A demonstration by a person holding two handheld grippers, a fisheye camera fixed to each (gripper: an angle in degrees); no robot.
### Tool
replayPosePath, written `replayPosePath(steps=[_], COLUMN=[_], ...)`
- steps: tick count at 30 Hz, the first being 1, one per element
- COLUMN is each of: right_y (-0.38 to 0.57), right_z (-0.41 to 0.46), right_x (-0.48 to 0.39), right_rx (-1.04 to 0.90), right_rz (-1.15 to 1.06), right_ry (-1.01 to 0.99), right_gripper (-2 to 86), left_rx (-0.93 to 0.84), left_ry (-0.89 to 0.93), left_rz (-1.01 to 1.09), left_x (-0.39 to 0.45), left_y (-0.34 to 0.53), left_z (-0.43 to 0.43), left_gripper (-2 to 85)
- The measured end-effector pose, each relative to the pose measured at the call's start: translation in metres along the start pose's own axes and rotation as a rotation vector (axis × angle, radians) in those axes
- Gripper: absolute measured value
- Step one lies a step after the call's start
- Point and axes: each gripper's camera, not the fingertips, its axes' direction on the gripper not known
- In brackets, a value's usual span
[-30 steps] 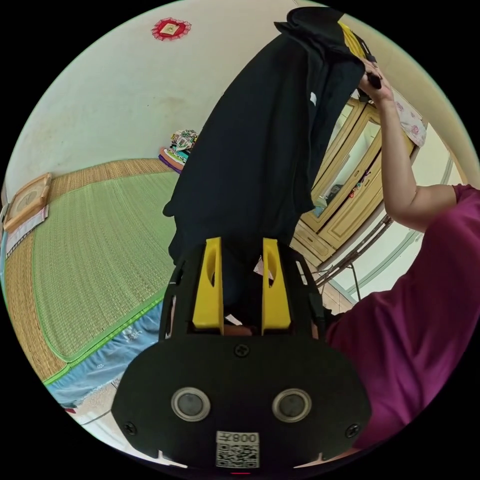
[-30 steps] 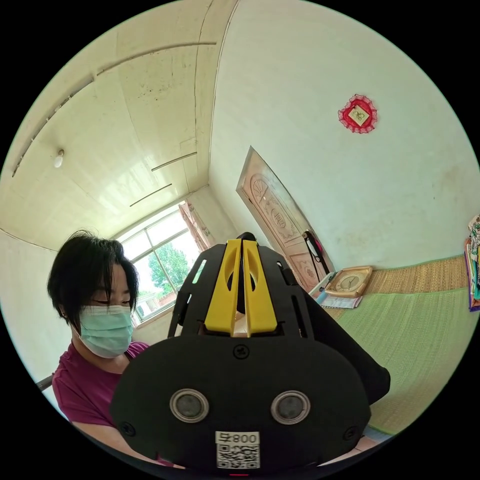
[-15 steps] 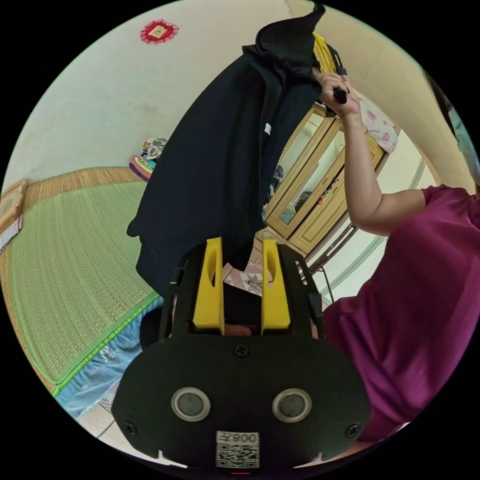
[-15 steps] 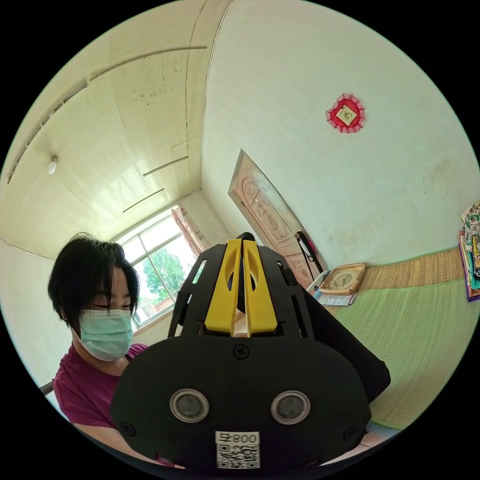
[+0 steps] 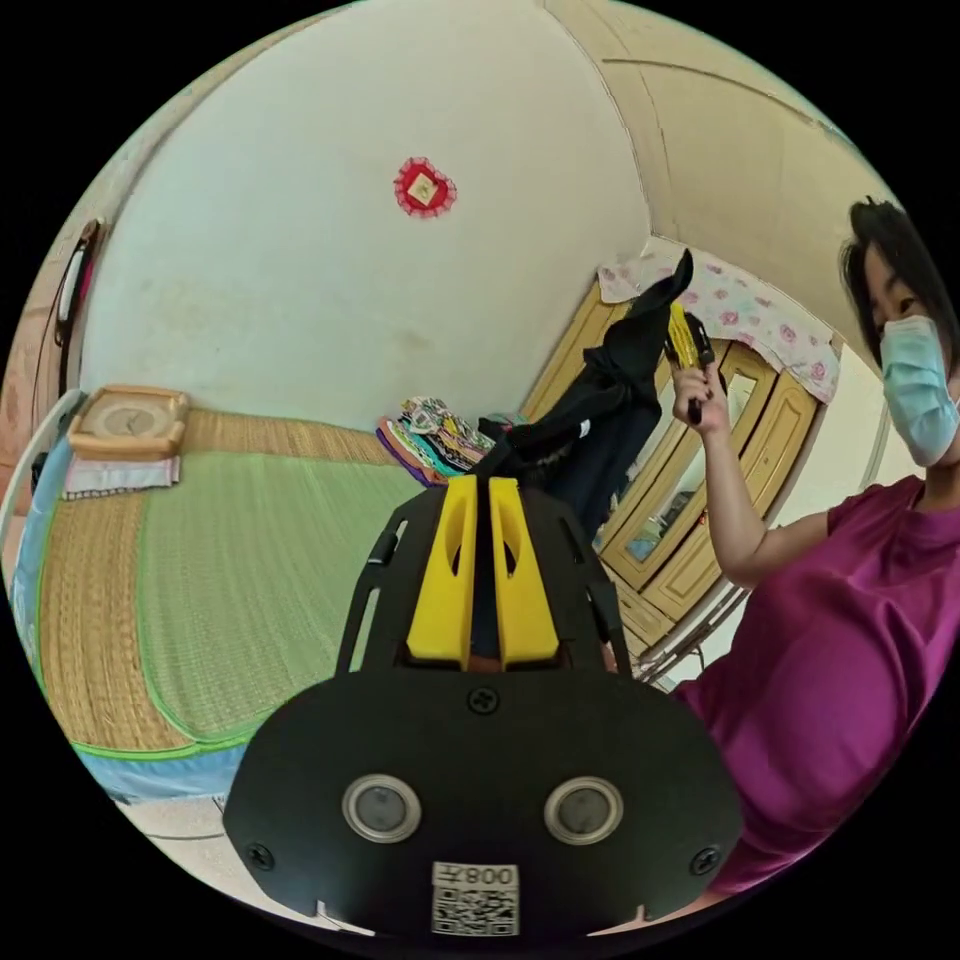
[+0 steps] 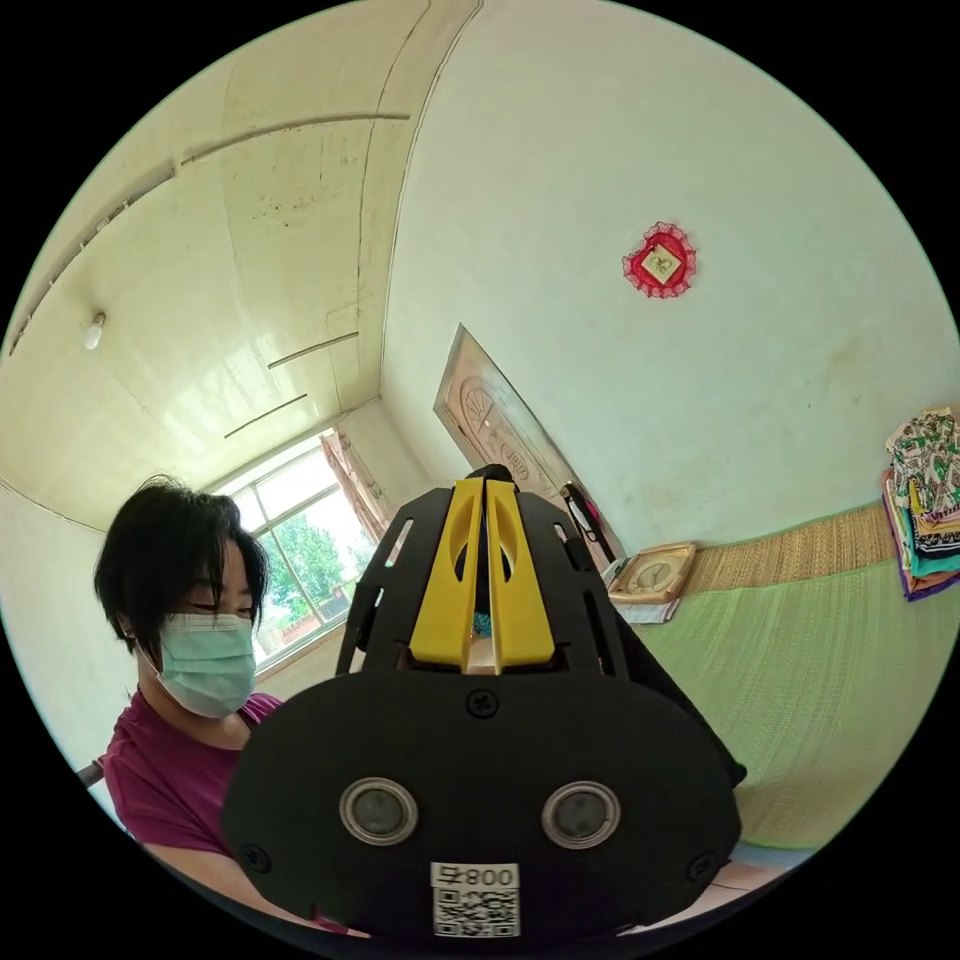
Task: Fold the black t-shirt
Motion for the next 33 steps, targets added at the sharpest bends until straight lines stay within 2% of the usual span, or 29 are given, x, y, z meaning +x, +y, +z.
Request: replayPosePath(steps=[5, 14, 23, 33], right_y=[0.011, 0.047, 0.112, 0.145], right_z=[-0.034, -0.080, -0.121, -0.130], right_x=[-0.005, -0.040, -0.081, -0.099], right_rx=[0.025, 0.050, 0.026, 0.022], right_rz=[0.007, -0.038, -0.122, -0.140], right_ry=[0.027, -0.019, -0.025, -0.064], right_gripper=[0.1, 0.1, 0.1, 0.1], left_rx=[0.165, 0.312, 0.325, 0.342], left_ry=[-0.097, -0.217, -0.209, -0.163], left_rz=[0.158, 0.415, 0.478, 0.461], left_x=[0.036, 0.133, 0.171, 0.160], left_y=[-0.072, -0.126, -0.126, -0.129], left_z=[-0.106, -0.203, -0.253, -0.271], left_gripper=[2.1, 1.9, 1.8, 1.7])
